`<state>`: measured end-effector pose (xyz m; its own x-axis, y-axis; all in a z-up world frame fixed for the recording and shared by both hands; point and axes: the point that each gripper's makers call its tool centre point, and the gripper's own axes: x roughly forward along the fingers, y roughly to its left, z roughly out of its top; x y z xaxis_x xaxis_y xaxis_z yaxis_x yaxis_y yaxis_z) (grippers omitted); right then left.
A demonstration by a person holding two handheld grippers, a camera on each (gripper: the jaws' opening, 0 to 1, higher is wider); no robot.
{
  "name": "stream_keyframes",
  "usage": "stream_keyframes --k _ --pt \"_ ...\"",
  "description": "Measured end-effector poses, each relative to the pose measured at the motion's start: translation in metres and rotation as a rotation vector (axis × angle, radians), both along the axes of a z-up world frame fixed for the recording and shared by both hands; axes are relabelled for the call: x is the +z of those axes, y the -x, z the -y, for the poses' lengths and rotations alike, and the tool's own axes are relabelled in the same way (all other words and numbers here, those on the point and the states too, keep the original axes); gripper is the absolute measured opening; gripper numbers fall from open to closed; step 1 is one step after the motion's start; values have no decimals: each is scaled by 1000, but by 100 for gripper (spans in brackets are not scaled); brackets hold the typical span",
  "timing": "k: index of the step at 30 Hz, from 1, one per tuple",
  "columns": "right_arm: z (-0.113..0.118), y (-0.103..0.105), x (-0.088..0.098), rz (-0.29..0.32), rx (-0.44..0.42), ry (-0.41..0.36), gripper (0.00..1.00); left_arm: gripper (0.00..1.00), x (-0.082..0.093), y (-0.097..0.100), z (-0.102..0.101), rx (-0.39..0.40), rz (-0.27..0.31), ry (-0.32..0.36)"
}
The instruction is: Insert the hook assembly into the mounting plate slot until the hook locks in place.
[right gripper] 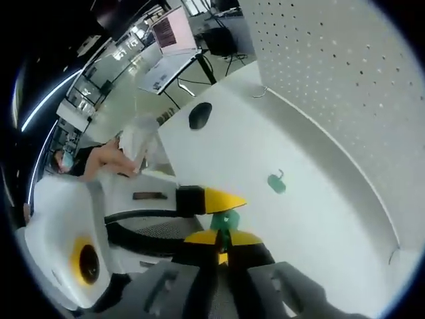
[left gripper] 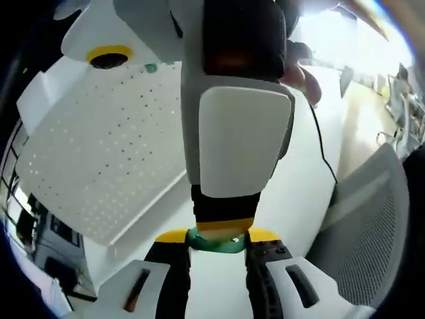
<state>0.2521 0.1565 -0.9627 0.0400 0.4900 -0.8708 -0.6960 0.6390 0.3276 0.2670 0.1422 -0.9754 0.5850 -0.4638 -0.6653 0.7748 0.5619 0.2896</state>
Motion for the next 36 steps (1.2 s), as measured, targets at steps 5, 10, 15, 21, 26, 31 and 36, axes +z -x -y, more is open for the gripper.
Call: stream_keyframes --k 5,10,15,21,26,31,36 --pt "-1 1 0 5 1 -17 1 31 -1 1 -2 -6 8 -18" --pt "-2 2 0 20 0 -72 1 32 0 2 -4 -37 13 1" --pt "0 3 3 38 -1 -93 0 33 5 3 0 -36 -3 77" --pt "6 2 10 75 13 -115 0 39 5 1 -3 -1 -46 138" --pt "11 -3 14 122 10 -137 0 45 15 5 4 28 -119 296" --pt "18 -14 21 199 -12 -168 0 51 27 7 8 56 -182 424" --pt "26 -28 29 286 -76 -213 1 66 46 6 13 90 -238 584"
